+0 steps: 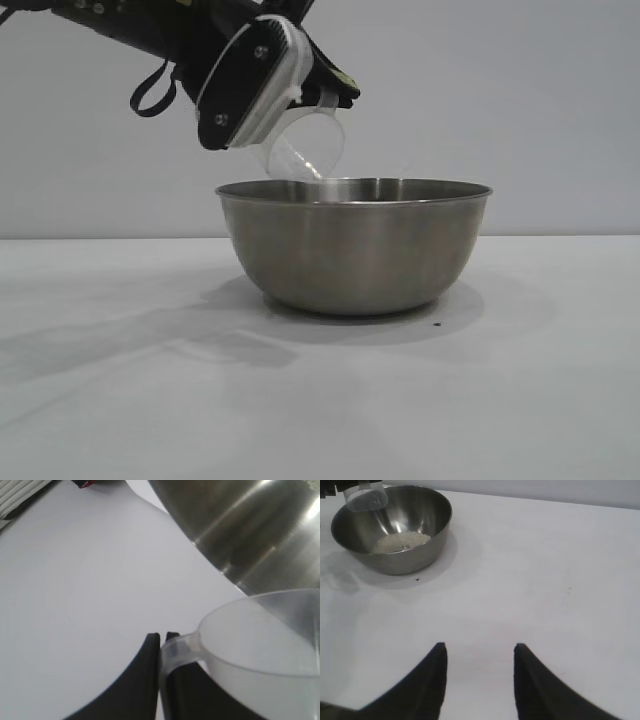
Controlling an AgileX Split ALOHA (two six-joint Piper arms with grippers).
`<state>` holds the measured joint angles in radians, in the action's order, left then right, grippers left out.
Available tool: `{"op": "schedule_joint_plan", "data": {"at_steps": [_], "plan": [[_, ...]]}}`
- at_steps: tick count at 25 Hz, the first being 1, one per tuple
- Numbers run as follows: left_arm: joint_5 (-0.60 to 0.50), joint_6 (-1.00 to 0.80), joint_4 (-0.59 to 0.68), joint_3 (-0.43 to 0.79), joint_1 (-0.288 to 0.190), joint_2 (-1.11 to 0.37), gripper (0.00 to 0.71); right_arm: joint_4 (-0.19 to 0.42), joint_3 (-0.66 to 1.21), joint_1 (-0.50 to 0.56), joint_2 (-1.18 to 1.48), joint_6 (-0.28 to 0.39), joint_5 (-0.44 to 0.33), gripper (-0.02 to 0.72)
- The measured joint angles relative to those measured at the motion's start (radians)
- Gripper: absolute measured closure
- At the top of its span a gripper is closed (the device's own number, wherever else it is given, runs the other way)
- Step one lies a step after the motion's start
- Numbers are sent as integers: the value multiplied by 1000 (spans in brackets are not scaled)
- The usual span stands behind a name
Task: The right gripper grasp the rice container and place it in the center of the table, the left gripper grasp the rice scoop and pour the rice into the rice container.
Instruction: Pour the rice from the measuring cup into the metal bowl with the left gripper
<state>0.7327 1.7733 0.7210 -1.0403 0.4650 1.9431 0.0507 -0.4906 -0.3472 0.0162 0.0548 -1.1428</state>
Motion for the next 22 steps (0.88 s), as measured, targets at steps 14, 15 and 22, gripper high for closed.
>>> {"op": "schedule_joint_plan", "data": {"at_steps": [14,15,22], "plan": [[234,-1143,-894,41,9,0,710,0,0,0,0,0,0,388],[237,-1212,-942,65,6,0,710,0,0,0,0,0,0,388],[382,-1718,-884,334,-162,13,710,0,0,0,0,0,0,388]]}}
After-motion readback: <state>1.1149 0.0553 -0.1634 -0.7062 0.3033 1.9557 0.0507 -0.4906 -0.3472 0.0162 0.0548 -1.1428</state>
